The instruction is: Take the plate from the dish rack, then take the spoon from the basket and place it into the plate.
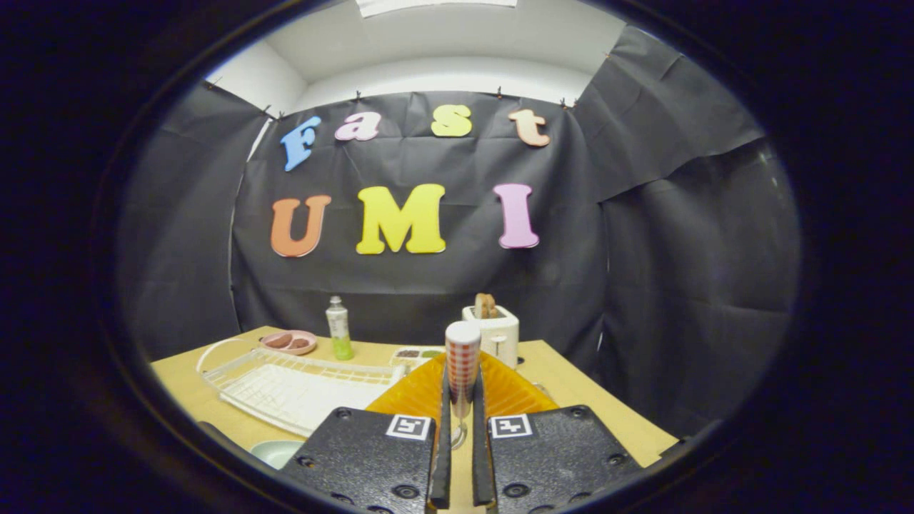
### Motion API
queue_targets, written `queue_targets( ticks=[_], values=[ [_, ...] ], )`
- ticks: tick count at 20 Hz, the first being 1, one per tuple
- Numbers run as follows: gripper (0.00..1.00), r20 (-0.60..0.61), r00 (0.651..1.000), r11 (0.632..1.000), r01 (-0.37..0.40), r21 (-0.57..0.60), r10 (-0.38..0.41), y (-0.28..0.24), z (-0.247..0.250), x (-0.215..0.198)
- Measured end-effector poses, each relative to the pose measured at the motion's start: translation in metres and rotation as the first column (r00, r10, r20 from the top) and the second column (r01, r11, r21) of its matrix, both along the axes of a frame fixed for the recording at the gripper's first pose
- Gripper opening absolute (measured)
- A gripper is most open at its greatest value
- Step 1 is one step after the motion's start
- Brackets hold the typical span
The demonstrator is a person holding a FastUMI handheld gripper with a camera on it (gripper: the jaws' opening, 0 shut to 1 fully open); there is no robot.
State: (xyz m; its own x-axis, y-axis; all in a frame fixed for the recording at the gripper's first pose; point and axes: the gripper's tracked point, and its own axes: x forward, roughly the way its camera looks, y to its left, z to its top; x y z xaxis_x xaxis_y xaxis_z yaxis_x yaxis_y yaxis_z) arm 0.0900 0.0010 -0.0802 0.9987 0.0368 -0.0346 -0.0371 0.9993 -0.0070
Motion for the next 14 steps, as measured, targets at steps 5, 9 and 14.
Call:
queue_targets(
  ticks=[5, 9, 14],
  values=[
    [0.17, -0.135, 0.979, 0.988, -0.154, 0.005, 0.154, 0.082, -0.053, -0.019],
    [0.17, -0.177, 0.958, 0.973, -0.23, 0.004, 0.227, 0.131, -0.08, -0.038],
    [0.17, -0.236, 0.931, 0.959, -0.282, 0.019, 0.278, 0.167, -0.11, -0.053]
  ],
)
